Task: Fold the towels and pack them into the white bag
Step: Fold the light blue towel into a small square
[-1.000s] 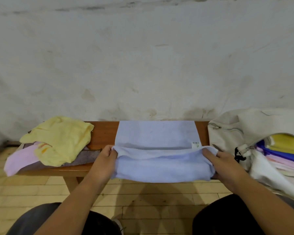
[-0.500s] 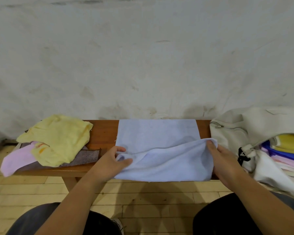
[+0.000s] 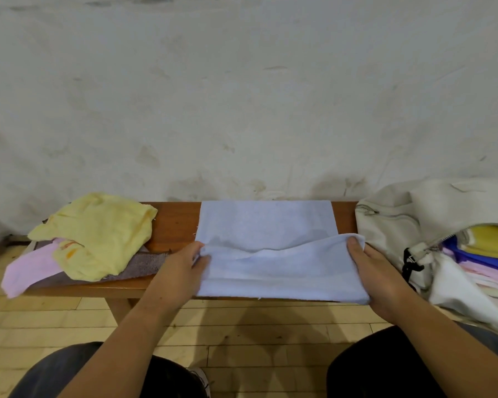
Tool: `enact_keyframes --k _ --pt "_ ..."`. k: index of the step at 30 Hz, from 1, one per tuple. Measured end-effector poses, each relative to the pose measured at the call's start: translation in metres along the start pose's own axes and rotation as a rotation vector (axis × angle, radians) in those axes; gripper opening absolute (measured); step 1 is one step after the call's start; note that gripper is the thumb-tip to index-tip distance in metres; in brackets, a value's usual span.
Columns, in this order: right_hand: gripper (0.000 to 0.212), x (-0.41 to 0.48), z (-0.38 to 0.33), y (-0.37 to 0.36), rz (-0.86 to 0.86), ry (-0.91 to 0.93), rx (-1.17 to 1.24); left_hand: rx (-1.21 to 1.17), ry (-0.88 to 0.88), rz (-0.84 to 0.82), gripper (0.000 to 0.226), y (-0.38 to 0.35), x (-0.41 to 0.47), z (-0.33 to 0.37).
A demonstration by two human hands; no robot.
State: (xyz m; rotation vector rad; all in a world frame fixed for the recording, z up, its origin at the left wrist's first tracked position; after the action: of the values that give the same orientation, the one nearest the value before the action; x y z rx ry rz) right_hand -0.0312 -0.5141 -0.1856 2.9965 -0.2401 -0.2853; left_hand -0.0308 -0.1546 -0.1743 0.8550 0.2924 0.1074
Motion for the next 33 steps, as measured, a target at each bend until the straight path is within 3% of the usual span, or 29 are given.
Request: enact_keyframes --k 4,6,9,12,19,22,25,29,31,33 --pt "0.027 -0.007 -0.009 0.000 -0.134 0.122 -0.276 -0.240 -0.200 0.323 0.026 0.038 -0.017 0.020" --pt "0.030 -0.009 -0.008 -0.004 -0.219 0.150 -0.350 -0.378 -0.185 0.378 0.030 0.051 -0.023 0.024" --pt "0.041 -0.009 -0.001 -0.006 -0.273 0.168 -0.404 -0.475 -0.045 0.227 0.023 0.048 -0.022 0.023" --pt "0.037 -0.007 0.000 -0.004 -0.251 0.170 -0.418 -0.446 0.135 0.058 0.027 0.037 -0.020 0.015" --pt "0.028 -0.002 -0.004 0.003 -0.120 0.230 -0.410 0.014 -0.002 -0.118 0.025 0.012 -0.009 -0.004" --pt "0.033 -0.003 -0.003 0.003 -0.145 0.219 -0.421 0.210 0.065 -0.171 0.027 -0.003 -0.001 -0.019" --pt "0.040 -0.004 0.005 0.002 -0.277 0.180 -0.514 0.339 0.113 -0.240 0.035 -0.010 0.002 -0.025" --pt "0.046 -0.011 0.019 -0.007 -0.555 0.203 -0.753 0.262 -0.001 -0.287 0.038 -0.010 -0.009 -0.008" --pt "0.037 -0.011 0.011 -0.008 -0.477 0.304 -0.650 0.099 -0.049 -0.250 0.038 -0.007 -0.012 0.004" --pt "0.031 -0.008 -0.004 -0.004 -0.294 0.424 -0.519 -0.007 -0.104 -0.164 0.032 -0.007 -0.012 0.014"
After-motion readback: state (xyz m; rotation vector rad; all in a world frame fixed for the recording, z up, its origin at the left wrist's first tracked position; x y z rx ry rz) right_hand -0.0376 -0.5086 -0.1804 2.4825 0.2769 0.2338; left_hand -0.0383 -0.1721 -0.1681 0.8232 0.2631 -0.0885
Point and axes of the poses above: each hand's wrist, its own x-axis towards the middle knuckle, its own y-axis out of the back of the hand, z = x × y, the point moved 4 cm from there along x, towards the middle knuckle, and after that the axes turned 15 degrees about y, right-handed, at the moved point
